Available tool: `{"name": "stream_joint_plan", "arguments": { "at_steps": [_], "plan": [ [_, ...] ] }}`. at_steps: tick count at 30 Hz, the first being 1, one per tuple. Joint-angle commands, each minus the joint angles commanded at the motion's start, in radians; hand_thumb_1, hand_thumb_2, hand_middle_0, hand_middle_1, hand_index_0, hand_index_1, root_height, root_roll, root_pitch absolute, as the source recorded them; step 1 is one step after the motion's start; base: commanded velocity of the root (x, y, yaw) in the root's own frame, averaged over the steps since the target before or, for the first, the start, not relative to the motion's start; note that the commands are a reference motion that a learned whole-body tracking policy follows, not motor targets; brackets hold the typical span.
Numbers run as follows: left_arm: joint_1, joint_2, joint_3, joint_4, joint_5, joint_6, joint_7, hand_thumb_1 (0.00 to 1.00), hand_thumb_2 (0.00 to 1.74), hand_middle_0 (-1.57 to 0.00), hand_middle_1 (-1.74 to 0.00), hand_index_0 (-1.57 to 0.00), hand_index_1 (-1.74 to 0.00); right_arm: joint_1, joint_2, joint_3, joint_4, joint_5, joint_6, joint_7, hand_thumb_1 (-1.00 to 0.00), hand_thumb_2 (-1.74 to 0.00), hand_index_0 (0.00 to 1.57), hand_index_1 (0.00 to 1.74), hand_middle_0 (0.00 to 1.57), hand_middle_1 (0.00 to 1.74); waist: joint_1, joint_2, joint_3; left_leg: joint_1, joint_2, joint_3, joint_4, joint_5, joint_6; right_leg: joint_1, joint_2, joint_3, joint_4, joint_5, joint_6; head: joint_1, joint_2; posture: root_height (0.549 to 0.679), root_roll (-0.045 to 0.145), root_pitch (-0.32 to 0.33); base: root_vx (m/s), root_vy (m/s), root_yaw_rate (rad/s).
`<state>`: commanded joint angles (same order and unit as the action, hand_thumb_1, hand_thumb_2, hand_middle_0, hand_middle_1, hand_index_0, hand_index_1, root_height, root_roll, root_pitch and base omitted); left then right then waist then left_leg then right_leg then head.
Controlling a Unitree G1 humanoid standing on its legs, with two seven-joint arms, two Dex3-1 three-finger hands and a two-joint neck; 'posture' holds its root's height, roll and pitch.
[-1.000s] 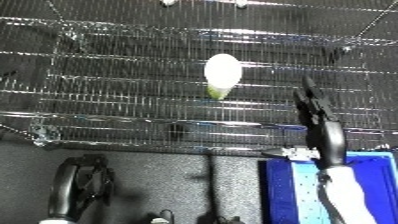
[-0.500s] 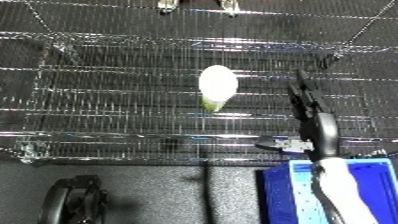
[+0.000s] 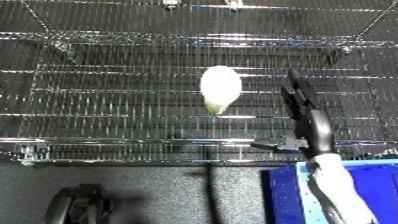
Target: Pick up the object and place it into the box
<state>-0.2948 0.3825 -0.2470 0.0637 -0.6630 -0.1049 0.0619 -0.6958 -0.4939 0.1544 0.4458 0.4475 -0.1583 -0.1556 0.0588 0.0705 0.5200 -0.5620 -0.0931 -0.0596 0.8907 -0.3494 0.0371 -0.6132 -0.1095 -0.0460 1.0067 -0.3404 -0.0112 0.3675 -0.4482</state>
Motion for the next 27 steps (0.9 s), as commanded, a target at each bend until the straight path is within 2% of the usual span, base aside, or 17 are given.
{"name": "stream_joint_plan", "arguments": {
  "at_steps": [16, 27],
  "plan": [
    [-0.066, -0.002, -0.030, -0.011, -0.019, -0.011, 0.031, 1.00, 1.74, -1.57, -1.74, -1.57, -1.74, -0.197, -0.021, 0.076, 0.118, -0.001, 0.015, 0.004, 0.00, 0.00, 0.00, 0.00, 0.00, 0.00, 0.034, 0.028, 0.000, -0.107, -0.023, 0.009, -0.012, 0.017, 0.0083, -0.109, 0.0039, -0.009, 0.006, 0.011, 0.0041, 0.038, 0.126, 0.603, 0.050, 0.103, -0.045, 0.028, 0.027],
    [-0.093, -0.006, -0.046, -0.021, -0.039, -0.027, 0.043, 1.00, 1.74, -1.57, -1.74, -1.57, -1.74, -0.315, -0.025, 0.133, 0.177, -0.010, 0.038, 0.003, 0.00, 0.00, 0.00, 0.00, 0.00, 0.00, 0.060, 0.045, 0.000, -0.174, -0.035, 0.006, 0.002, 0.018, 0.0152, -0.174, 0.0047, -0.013, 0.019, 0.011, 0.0053, 0.056, 0.165, 0.599, 0.044, 0.153, -0.014, 0.034, 0.034]
  ]
}}
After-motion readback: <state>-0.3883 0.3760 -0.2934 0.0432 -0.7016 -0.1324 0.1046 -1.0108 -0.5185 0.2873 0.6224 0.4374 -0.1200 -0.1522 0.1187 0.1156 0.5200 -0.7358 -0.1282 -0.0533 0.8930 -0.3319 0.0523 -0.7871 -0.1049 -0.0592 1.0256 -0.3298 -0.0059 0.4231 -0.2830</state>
